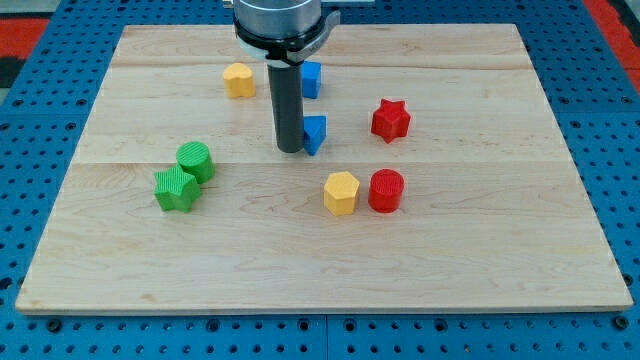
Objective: Push blue triangle to blue cube
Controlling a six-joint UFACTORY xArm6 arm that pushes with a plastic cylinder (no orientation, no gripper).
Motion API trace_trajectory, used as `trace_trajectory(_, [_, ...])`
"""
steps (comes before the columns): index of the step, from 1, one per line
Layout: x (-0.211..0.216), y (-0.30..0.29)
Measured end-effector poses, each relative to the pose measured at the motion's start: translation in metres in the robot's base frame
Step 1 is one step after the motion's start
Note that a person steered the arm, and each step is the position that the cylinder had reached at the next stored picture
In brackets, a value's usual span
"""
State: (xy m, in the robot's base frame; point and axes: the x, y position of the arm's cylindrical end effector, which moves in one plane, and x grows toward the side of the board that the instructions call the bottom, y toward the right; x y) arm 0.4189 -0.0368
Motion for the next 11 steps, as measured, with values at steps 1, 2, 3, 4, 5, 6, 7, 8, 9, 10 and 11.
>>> trace_trajectory(1, [0.012,0.008])
trace_trajectory(2, [0.019,0.021])
trace_trajectory(3, [0.02,0.033])
trace_trajectory(4, [0.017,0.034])
trace_trajectory(5, [0.008,0.034])
trace_trajectory(6, [-0.002,0.034])
trace_trajectory(7, [-0.003,0.032])
trace_trajectory(8, [-0.003,0.032])
trace_trajectory(9, [-0.003,0.025])
trace_trajectory(10, [-0.003,0.017])
trace_trajectory(11, [-0.003,0.011])
